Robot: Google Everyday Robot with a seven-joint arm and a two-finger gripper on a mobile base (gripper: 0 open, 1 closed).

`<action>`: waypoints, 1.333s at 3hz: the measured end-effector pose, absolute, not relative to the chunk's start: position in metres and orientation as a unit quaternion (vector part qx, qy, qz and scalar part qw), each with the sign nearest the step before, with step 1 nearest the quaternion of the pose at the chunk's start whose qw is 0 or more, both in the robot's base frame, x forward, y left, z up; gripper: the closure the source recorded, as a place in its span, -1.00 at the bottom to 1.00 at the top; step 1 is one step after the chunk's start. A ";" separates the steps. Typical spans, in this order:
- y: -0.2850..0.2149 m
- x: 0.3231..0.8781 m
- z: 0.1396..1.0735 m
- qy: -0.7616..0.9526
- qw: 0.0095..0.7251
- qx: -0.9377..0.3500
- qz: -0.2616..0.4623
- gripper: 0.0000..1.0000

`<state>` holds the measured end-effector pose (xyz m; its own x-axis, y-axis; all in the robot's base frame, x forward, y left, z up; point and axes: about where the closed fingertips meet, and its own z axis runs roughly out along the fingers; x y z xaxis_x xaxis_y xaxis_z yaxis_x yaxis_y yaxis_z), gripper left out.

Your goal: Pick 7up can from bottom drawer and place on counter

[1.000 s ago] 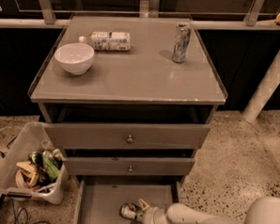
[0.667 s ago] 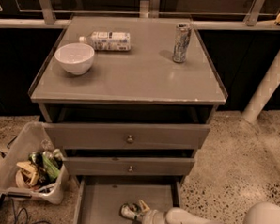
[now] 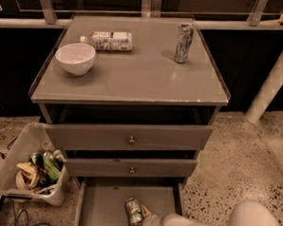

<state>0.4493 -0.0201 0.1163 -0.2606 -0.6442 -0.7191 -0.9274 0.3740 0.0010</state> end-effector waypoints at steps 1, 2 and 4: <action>-0.019 0.450 0.114 0.763 0.323 -0.516 0.217 -0.65; -0.019 0.450 0.114 0.763 0.323 -0.516 0.217 -0.18; -0.019 0.450 0.114 0.763 0.323 -0.516 0.217 -0.48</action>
Offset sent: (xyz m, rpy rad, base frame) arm 0.0008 0.0011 -0.0019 -0.0039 -0.0014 0.0004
